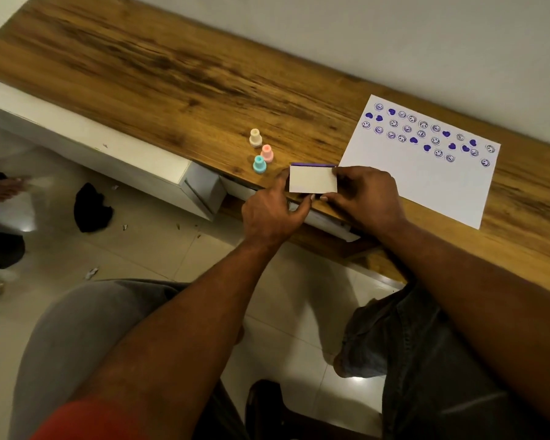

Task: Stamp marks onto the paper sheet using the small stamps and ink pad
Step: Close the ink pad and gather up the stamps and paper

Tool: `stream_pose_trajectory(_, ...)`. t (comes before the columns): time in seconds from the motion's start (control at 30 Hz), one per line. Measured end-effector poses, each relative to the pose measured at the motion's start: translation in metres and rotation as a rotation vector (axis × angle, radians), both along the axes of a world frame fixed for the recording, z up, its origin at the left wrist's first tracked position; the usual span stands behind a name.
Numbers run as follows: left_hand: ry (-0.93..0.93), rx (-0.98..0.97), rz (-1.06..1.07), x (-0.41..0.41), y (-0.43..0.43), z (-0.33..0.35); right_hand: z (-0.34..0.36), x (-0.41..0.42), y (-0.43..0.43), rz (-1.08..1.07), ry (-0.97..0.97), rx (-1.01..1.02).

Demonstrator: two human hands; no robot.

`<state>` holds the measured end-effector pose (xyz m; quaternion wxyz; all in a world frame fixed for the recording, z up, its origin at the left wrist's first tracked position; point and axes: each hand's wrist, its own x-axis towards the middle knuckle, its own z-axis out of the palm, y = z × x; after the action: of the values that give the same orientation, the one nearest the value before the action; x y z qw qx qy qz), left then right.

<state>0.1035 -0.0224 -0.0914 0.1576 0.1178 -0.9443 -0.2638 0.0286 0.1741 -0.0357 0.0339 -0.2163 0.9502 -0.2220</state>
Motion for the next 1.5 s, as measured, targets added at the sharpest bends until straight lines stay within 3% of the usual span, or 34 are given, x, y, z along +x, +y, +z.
stream_pose_trajectory(0.7,0.041,0.067,-0.028,-0.004,0.001,0.006,0.000,0.010,-0.001,-0.054,0.083,-0.046)
stream_pose_trajectory(1.5,0.009,0.008,-0.041,-0.004,0.012,0.006,-0.007,0.017,0.009,-0.074,0.026,-0.023)
